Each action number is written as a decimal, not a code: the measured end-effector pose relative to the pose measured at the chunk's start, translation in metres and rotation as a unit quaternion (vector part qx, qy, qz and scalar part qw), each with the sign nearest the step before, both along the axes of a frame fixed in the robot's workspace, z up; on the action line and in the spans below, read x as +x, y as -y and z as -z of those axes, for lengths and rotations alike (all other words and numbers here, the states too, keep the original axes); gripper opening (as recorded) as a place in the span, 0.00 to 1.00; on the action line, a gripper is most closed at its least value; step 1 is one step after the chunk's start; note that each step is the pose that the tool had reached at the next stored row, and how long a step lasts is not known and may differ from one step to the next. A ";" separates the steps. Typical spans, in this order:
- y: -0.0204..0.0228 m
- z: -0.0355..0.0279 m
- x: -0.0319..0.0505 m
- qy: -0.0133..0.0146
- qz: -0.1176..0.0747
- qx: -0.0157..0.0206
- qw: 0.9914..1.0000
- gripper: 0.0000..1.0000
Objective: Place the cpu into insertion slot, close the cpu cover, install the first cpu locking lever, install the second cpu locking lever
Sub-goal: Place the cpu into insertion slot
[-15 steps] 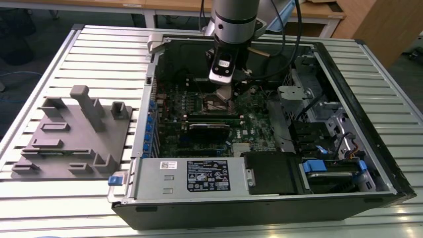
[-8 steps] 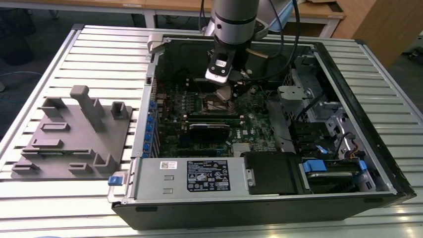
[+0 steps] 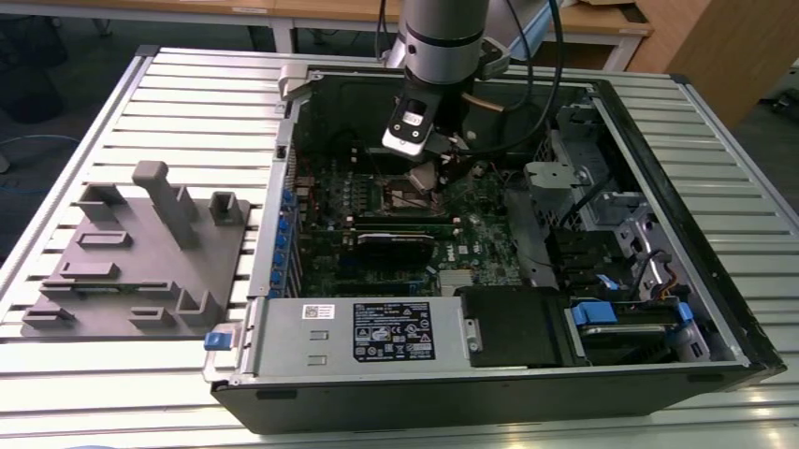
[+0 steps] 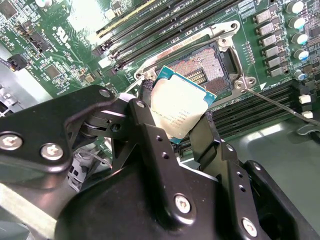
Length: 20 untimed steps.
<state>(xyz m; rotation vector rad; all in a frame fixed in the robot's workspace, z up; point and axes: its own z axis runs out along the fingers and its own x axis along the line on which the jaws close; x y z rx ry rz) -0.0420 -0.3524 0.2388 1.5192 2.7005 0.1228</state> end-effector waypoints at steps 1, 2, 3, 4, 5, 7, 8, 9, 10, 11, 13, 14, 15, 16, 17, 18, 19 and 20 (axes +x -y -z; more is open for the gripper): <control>0.0000 0.0000 0.0000 0.000 0.001 0.000 1.000 0.54; 0.0000 0.0000 0.0000 0.000 0.001 0.000 1.000 0.54; 0.0000 0.0000 0.0000 0.000 0.001 0.000 1.000 0.54; 0.0000 0.0000 0.0000 0.000 0.001 0.000 1.000 0.54; 0.0000 0.0000 0.0000 0.000 0.001 0.000 1.000 0.54; 0.0000 0.0000 0.0000 0.000 0.001 0.000 1.000 0.54; 0.0000 0.0001 0.0000 0.000 0.002 0.000 1.000 0.54; 0.0000 0.0000 0.0000 0.000 0.002 0.000 1.000 0.54; 0.0000 0.0000 0.0000 0.000 0.002 0.000 1.000 0.54; 0.0000 0.0000 0.0000 0.000 0.002 0.000 1.000 0.54; 0.0000 0.0001 0.0000 0.000 0.002 0.000 1.000 0.54; -0.0001 0.0003 0.0000 0.000 0.003 0.000 1.000 0.54; -0.0001 0.0006 0.0000 0.000 0.007 0.000 1.000 0.54; -0.0001 0.0008 0.0000 0.000 0.013 0.000 1.000 0.54; 0.0000 0.0010 0.0000 0.000 0.021 0.000 1.000 0.54; 0.0000 0.0013 0.0000 0.000 0.031 0.000 1.000 0.54; 0.0000 0.0016 0.0000 0.000 0.040 0.000 0.999 0.54; 0.0000 0.0018 0.0000 0.000 0.048 0.000 0.999 0.54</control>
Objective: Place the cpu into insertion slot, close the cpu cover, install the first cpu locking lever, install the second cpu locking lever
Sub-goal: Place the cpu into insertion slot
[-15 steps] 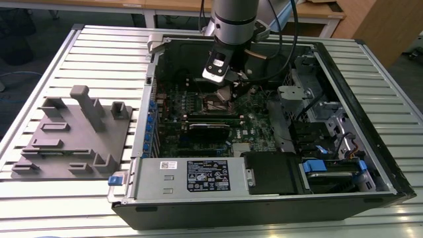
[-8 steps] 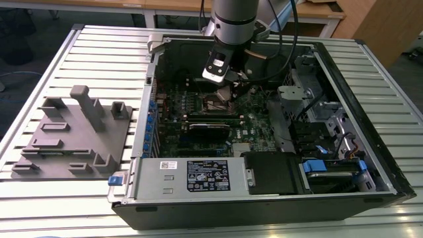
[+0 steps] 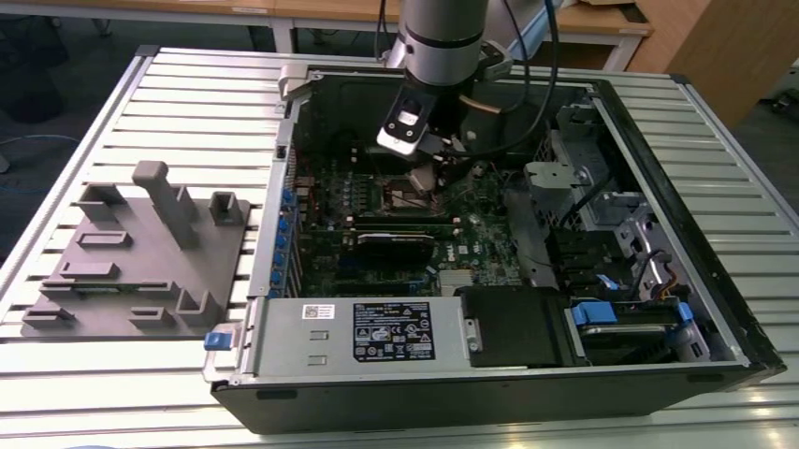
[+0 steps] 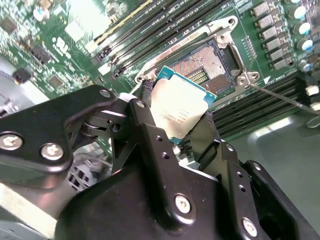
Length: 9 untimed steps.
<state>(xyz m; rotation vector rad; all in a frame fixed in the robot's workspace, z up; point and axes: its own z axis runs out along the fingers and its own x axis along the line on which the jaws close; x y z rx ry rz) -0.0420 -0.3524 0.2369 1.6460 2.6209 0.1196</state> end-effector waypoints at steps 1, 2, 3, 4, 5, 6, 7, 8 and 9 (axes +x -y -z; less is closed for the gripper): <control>0.0000 0.0003 0.0000 0.000 0.009 0.000 1.000 0.54; 0.0000 0.0006 0.0000 0.000 0.018 0.000 1.000 0.54; 0.0000 0.0008 0.0000 0.000 0.027 0.000 1.000 0.54; 0.0000 0.0011 0.0000 0.000 0.037 0.000 0.999 0.54; 0.0000 0.0014 0.0000 0.000 0.046 0.000 0.999 0.54; 0.0000 0.0018 0.0000 0.000 0.055 0.000 0.999 0.54; 0.0000 0.0021 0.0000 0.000 0.064 0.000 0.998 0.54; 0.0000 0.0024 0.0000 0.000 0.073 0.000 0.997 0.54; 0.0000 0.0028 0.0000 0.000 0.082 0.000 0.997 0.54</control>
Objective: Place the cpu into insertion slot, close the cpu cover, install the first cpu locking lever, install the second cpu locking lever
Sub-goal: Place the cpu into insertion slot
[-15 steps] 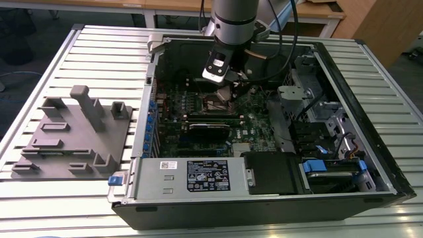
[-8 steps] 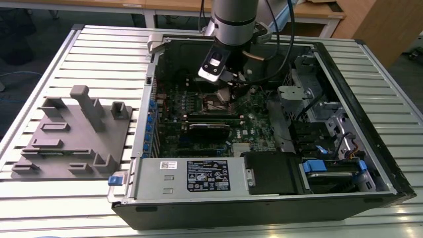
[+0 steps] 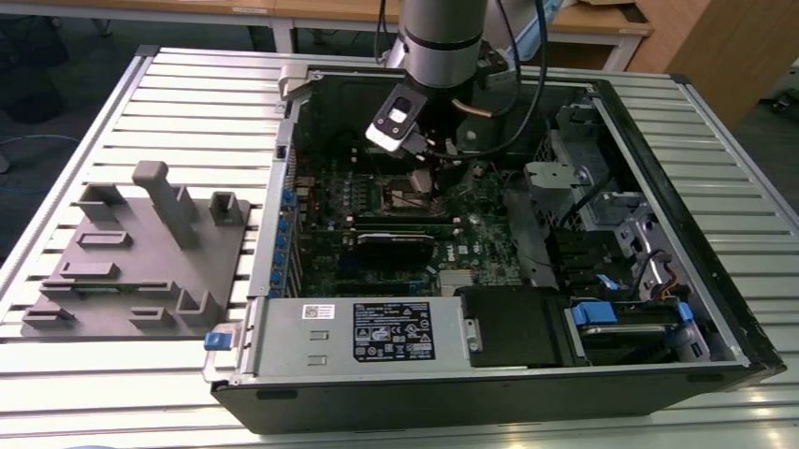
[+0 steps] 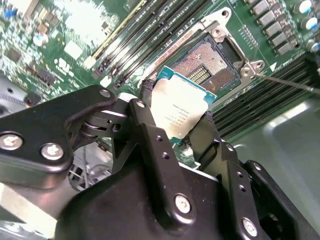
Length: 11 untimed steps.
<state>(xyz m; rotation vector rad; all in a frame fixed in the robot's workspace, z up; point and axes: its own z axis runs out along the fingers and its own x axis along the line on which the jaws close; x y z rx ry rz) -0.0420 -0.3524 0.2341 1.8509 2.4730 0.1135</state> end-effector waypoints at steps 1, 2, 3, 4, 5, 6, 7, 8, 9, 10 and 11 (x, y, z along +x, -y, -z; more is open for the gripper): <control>0.0000 0.0004 0.0000 0.000 0.009 0.000 1.000 0.54; 0.0000 0.0007 0.0000 0.000 0.019 0.000 1.000 0.54; 0.0000 0.0011 0.0000 0.000 0.028 0.000 1.000 0.54; 0.0000 0.0015 0.0000 0.000 0.037 0.000 0.999 0.54; 0.0000 0.0019 0.0000 0.000 0.046 0.000 0.999 0.54; 0.0000 0.0023 0.0000 0.000 0.055 0.000 0.999 0.54; 0.0000 0.0027 0.0000 0.000 0.064 0.000 0.998 0.54; 0.0000 0.0031 0.0000 0.000 0.073 0.000 0.997 0.54; 0.0000 0.0035 0.0000 0.000 0.082 0.000 0.997 0.54; 0.0000 0.0039 0.0000 0.000 0.091 0.000 0.996 0.54; 0.0000 0.0040 0.0000 0.000 0.098 0.000 0.995 0.54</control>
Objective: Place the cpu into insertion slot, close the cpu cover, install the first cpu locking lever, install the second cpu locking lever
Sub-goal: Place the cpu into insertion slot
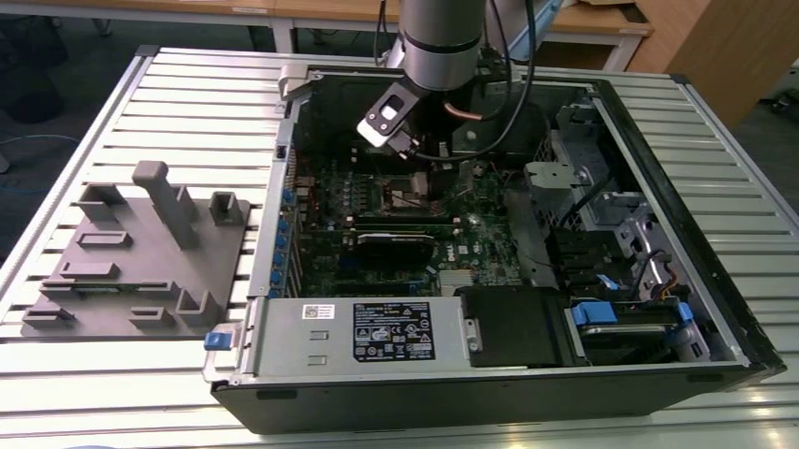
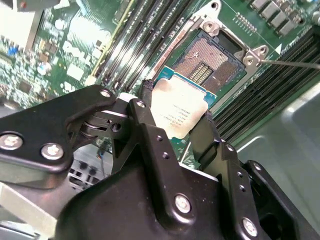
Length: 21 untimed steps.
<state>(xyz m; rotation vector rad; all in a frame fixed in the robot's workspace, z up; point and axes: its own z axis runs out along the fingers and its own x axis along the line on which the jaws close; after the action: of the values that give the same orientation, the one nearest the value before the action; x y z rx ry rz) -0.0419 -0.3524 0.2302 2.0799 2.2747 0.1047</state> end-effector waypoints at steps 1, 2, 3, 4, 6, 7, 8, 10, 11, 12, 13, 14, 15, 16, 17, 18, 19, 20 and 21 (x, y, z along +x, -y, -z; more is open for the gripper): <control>0.0000 0.0000 0.0000 0.000 0.001 0.000 1.000 0.54; -0.0001 0.0001 -0.0001 0.000 0.001 0.000 1.000 0.54; -0.0004 0.0003 -0.0003 0.000 0.001 0.001 1.000 0.54; -0.0007 0.0003 -0.0004 0.000 0.001 0.001 1.000 0.54; -0.0018 0.0006 -0.0007 0.000 0.001 0.003 1.000 0.54; -0.0028 0.0008 -0.0010 0.000 0.001 0.003 1.000 0.54; -0.0040 0.0009 -0.0013 0.000 0.001 0.004 1.000 0.54; -0.0066 0.0014 -0.0021 0.000 0.001 0.005 1.000 0.54; -0.0079 0.0017 -0.0025 0.000 0.001 0.005 1.000 0.54; -0.0091 0.0020 -0.0030 0.000 0.001 0.006 1.000 0.54; -0.0096 0.0022 -0.0031 0.000 0.001 0.006 1.000 0.54; -0.0096 0.0022 -0.0031 0.000 0.001 0.006 1.000 0.54; -0.0096 0.0022 -0.0031 0.000 0.001 0.006 1.000 0.54; -0.0096 0.0022 -0.0031 0.000 0.001 0.006 1.000 0.54; -0.0096 0.0022 -0.0032 0.000 0.001 0.006 1.000 0.54; -0.0096 0.0023 -0.0032 0.000 0.001 0.006 1.000 0.54; -0.0096 0.0023 -0.0032 0.000 0.001 0.006 1.000 0.54; -0.0096 0.0023 -0.0032 0.000 0.001 0.006 1.000 0.54; -0.0097 0.0025 -0.0031 -0.003 0.001 0.006 1.000 0.54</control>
<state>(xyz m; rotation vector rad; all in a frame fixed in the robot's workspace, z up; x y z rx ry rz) -0.0450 -0.3427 0.2277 2.0910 2.2808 0.1134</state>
